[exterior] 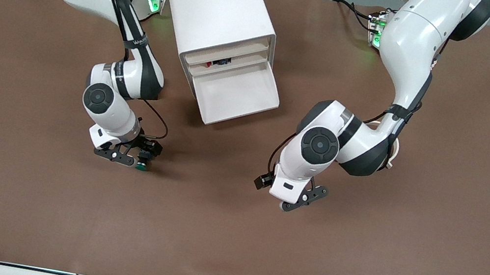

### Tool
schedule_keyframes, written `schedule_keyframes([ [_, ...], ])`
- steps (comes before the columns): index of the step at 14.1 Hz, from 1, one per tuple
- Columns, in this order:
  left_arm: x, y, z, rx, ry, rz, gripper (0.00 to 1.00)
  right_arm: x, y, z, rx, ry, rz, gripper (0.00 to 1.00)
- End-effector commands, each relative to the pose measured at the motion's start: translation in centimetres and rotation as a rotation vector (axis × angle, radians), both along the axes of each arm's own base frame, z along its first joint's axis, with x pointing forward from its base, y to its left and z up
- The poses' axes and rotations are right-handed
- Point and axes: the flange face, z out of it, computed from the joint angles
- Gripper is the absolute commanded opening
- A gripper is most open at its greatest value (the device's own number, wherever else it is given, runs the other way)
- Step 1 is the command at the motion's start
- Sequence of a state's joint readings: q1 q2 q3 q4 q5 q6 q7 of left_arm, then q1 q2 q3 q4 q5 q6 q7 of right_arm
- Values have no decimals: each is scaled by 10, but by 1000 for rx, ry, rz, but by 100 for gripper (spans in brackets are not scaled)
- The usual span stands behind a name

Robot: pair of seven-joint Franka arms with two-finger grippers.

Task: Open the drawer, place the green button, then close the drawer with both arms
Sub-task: 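Grasp the green push-button with the right gripper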

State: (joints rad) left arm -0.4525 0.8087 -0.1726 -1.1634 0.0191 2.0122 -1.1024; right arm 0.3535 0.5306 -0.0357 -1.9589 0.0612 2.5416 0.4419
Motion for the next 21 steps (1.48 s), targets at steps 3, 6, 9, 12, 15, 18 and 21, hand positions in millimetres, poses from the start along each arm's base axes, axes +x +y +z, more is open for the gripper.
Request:
schedule_keyframes([
  [3, -3, 2, 6, 17, -15, -19, 99, -4, 5, -15, 4, -15, -13, 100],
  [6, -5, 0, 4, 18, -13, -22, 99, -3, 5, -19, 2, -14, -11, 100],
  [9, -4, 1, 3, 19, -11, -19, 99, -2, 5, -27, 3, -23, -11, 99],
  [12, -4, 1, 6, 17, -15, -20, 99, -3, 6, -29, 2, -19, -10, 90],
  [15, -2, 4, 6, 18, -16, -15, 99, -3, 6, -30, 1, -16, -8, 69],
  [18, -3, 3, 6, 17, -15, -17, 99, -3, 6, -30, -1, -10, -10, 39],
  [21, 0, 8, 6, 18, -16, -8, 99, -3, 5, -28, 0, -11, -13, 10],
])
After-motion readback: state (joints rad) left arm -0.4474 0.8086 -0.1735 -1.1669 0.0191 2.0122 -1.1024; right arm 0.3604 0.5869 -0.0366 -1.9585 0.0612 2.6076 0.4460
